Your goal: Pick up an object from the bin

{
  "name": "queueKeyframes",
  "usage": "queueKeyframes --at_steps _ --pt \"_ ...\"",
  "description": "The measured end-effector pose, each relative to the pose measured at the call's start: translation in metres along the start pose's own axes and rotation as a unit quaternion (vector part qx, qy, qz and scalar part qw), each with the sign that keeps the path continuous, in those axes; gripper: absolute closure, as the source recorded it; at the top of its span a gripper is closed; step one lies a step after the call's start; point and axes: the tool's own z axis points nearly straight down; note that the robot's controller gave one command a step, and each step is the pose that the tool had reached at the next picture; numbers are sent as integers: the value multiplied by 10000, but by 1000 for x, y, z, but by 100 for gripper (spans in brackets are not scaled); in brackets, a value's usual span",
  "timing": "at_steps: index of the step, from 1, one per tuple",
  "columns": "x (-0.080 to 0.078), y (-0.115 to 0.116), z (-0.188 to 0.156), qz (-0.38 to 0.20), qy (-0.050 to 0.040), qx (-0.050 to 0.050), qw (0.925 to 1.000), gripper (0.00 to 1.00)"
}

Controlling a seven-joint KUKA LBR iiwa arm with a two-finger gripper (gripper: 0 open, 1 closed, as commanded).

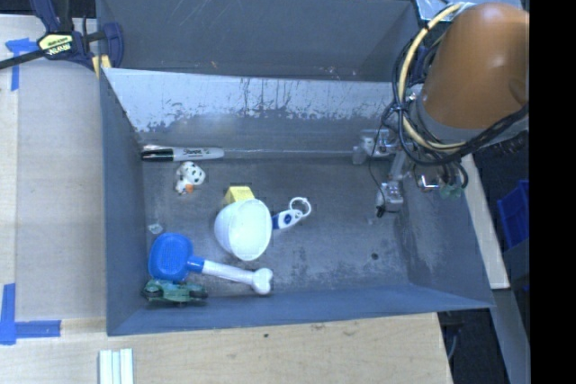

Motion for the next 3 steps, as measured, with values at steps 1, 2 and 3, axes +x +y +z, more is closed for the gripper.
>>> queueKeyframes --at_steps 1,2,3 --pt "-2 0 -5 -5 -44 2 10000 0" --pt "-2 0 -5 -9 -44 1 10000 0" --pt "12 15 130 2119 -22 -5 9773 0"
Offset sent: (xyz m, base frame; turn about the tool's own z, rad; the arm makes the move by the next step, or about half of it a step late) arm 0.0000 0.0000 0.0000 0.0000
